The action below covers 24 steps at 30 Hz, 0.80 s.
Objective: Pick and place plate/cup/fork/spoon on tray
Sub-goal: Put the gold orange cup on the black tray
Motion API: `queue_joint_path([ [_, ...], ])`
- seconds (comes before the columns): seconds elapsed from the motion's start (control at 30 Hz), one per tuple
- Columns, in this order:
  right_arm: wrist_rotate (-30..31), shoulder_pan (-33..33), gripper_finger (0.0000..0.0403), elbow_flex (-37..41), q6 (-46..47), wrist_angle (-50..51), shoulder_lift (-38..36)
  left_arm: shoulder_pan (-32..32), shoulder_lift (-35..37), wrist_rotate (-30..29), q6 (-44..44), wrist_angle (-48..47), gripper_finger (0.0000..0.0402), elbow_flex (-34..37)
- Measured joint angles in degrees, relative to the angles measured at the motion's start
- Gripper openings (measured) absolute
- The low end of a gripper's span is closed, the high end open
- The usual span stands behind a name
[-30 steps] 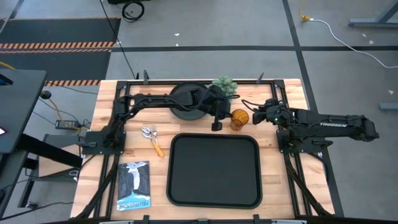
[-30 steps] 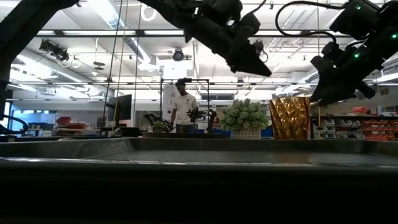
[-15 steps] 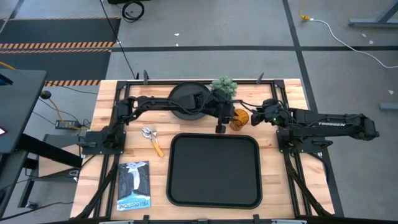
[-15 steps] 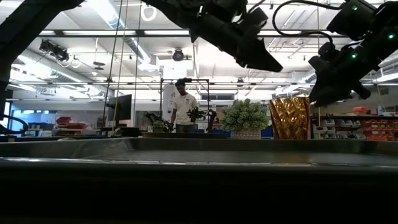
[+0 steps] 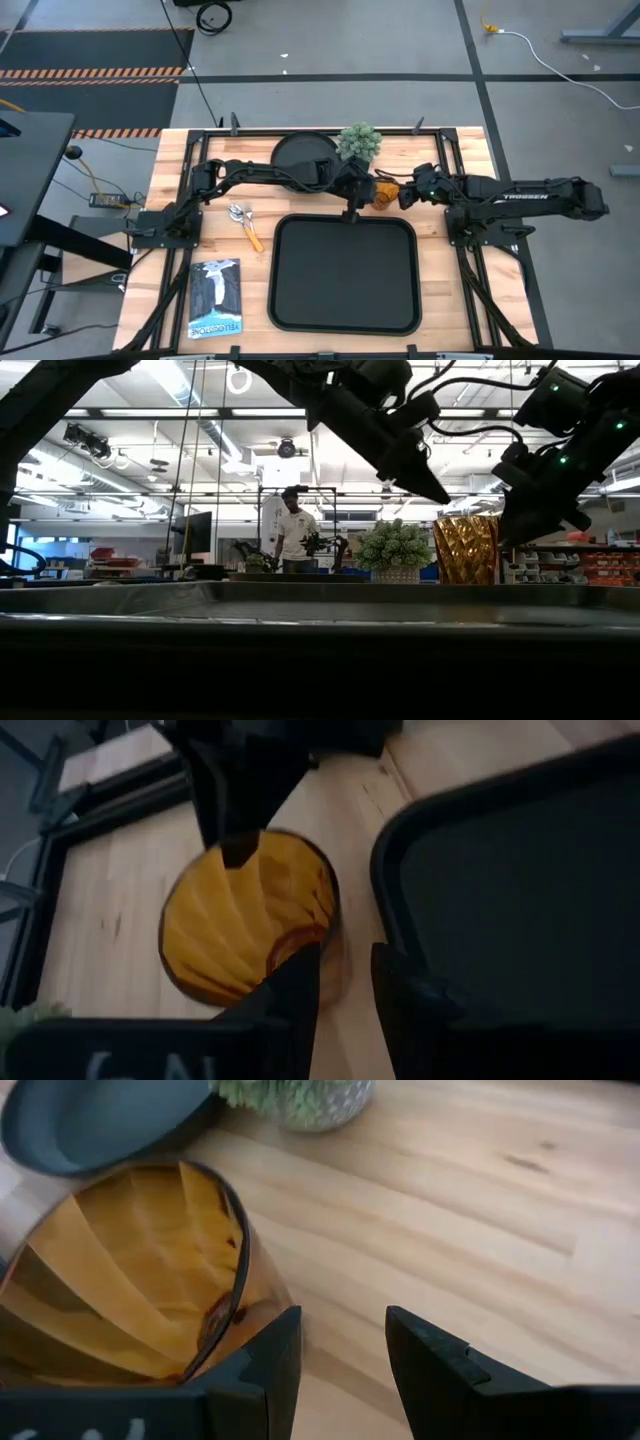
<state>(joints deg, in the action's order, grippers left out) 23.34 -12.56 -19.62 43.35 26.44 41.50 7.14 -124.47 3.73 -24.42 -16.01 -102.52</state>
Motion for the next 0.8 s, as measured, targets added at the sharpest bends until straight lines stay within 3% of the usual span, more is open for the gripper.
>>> queue_joint_path([
  [0.3,-4.25,0.04,0.0153,0.01,-2.83,-5.53,3.26,-1.19,0.08,-6.68,-4.39,-2.43,0.0107,0.0],
  [0.6,-10.22,0.04,0.0153,0.0,-5.83,-11.43,6.88,-3.48,0.09,-10.21,-10.85,-6.9,0.017,0.0],
  [0.8,-12.53,0.04,0.0153,0.0,-7.56,-15.33,9.02,-4.44,0.14,-12.75,-14.85,-8.0,0.0179,0.0],
])
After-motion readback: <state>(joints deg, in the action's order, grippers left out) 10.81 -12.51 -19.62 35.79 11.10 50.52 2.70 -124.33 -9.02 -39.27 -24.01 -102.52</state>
